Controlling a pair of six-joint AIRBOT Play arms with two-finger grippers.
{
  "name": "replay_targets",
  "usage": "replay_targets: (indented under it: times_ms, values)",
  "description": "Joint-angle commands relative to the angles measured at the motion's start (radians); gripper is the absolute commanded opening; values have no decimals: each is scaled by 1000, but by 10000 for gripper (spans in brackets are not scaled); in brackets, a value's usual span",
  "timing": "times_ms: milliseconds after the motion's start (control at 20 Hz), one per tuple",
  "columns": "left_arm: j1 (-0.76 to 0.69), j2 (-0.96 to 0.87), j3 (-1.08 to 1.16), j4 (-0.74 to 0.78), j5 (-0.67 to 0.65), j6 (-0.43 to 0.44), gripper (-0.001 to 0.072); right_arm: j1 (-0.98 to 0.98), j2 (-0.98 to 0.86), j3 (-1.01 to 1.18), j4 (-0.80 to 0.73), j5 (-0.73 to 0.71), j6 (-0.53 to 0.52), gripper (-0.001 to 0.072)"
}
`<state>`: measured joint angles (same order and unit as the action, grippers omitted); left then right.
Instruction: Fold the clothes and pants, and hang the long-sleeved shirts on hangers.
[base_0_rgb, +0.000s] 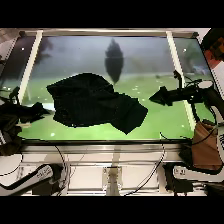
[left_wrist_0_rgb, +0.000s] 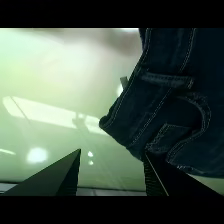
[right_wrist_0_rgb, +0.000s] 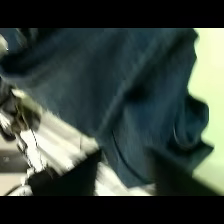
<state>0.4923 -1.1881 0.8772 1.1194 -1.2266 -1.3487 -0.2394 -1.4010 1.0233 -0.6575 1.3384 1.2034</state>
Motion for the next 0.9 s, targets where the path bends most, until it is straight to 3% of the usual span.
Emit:
replay_targets:
  times_ms: [0,150,400,450,750,800,850]
  values:
    - [33,-19,-34,-29,-44,72,440,-7,26,-36,-28,66,7,417]
    - [-7,-72,-36,-60,-35,285,391,-7,26,-36,-27,51,6,418]
    - [-25,-161,-36,-192,98,420,391,-7,26,-36,-24,91,7,417]
    - [-27,-179,-36,-202,98,442,349,-7,26,-36,-24,104,7,417]
    - [-33,-249,-36,-214,127,448,331,-7,26,-36,11,116,6,417]
    - [-35,-252,-36,-216,122,448,303,-7,26,-36,18,115,6,416]
    - [-36,-251,-36,-217,109,448,176,-7,26,-36,19,114,6,416]
